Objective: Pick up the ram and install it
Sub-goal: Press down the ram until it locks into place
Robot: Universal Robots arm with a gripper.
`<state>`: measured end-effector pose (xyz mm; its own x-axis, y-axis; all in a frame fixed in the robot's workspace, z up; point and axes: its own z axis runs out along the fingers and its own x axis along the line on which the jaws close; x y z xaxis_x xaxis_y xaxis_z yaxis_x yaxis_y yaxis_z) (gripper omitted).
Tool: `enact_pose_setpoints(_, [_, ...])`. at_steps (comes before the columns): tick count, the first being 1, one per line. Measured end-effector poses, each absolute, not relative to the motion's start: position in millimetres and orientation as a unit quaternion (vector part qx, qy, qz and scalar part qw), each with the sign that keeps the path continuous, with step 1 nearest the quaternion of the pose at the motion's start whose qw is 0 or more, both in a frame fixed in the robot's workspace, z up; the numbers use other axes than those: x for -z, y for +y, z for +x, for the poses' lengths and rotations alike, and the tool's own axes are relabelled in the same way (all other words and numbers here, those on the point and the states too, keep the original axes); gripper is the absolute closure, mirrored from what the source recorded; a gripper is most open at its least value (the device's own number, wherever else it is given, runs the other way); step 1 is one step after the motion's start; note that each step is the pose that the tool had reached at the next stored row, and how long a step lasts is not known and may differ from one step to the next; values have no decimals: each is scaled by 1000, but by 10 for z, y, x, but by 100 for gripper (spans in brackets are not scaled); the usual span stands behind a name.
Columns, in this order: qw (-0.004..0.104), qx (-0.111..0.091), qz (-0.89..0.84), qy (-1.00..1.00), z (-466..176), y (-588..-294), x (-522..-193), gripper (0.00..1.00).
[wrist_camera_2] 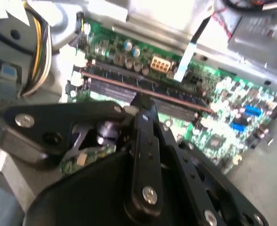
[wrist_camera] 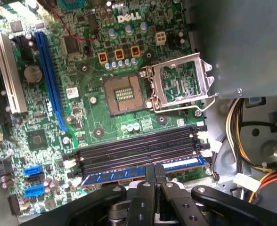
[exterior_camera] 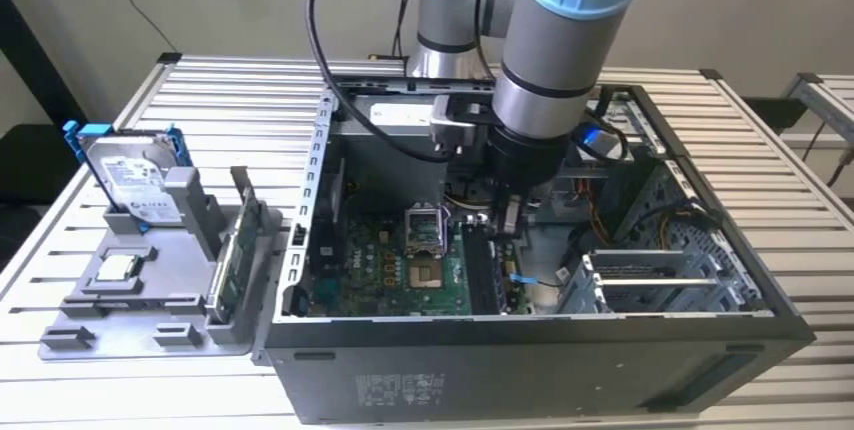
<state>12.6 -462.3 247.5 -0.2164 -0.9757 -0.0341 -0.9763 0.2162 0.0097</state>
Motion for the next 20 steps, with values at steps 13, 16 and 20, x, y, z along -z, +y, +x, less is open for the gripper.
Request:
enact_pose_setpoints(13, [9, -14, -632, 775, 131, -4626, -2255, 89])
enact_pose_setpoints(16, [8, -13, -632, 775, 132, -4628, -2247, 89])
enact_pose_setpoints(20, [11, -18, -632, 775, 133, -4640, -2258, 89])
